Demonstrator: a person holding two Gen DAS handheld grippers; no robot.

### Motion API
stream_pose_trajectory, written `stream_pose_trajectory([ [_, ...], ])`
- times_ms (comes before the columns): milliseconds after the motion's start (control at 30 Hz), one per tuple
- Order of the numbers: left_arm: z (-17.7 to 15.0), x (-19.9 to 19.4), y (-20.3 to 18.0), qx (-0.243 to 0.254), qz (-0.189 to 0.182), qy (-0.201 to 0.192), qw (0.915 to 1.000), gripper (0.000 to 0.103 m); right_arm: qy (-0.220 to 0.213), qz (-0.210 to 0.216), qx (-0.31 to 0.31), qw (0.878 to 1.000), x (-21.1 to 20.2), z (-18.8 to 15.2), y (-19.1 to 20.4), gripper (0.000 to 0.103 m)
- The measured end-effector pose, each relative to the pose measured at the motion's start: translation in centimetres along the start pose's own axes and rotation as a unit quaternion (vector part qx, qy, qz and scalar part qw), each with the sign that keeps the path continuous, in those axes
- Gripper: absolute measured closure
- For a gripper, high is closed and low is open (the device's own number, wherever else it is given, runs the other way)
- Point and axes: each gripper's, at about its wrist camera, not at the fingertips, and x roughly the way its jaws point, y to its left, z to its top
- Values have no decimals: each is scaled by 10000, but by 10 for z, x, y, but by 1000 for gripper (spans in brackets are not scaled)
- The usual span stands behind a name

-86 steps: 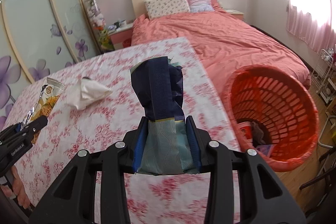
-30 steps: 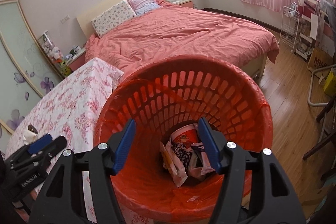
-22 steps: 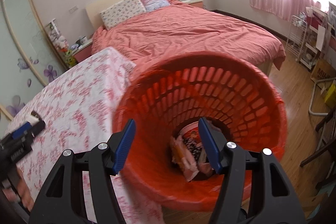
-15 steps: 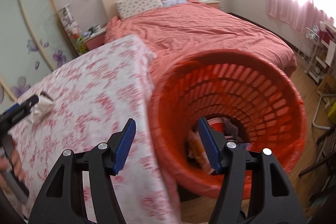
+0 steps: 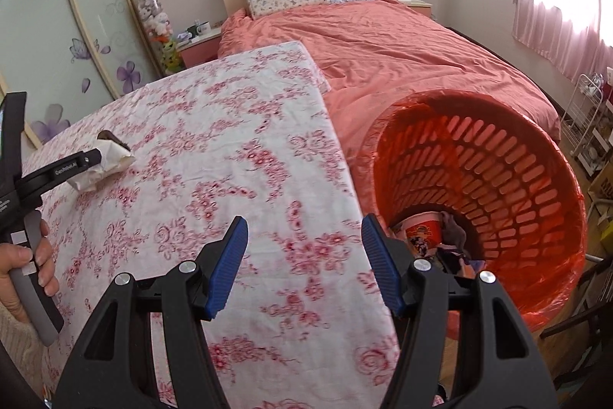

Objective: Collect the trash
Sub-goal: 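Grasp the white tissue with the left tool while the right tool grasps the brown hair clip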

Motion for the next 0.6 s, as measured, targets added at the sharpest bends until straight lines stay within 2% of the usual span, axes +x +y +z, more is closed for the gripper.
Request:
stream_pose_trajectory([
  [33, -2, -4, 3, -9, -57, -5, 10000, 56, 16, 12, -25, 10000, 1, -1, 3, 41],
  [100, -6, -8, 13, -32, -165, -7, 9999, 72, 41, 30, -67, 10000, 2, -2, 10, 41],
  [300, -14, -19, 42, -117, -156, -50, 9998, 84, 108, 158, -225, 9996, 4, -5, 34, 41],
  [533, -24, -31, 84, -275, 70, -62, 9996, 87, 122, 284, -468, 9984, 5, -9, 60, 41],
  [600, -26, -34, 98, -393, 151, -52, 9991, 84, 135, 320, -505, 9981, 6, -9, 67, 41],
])
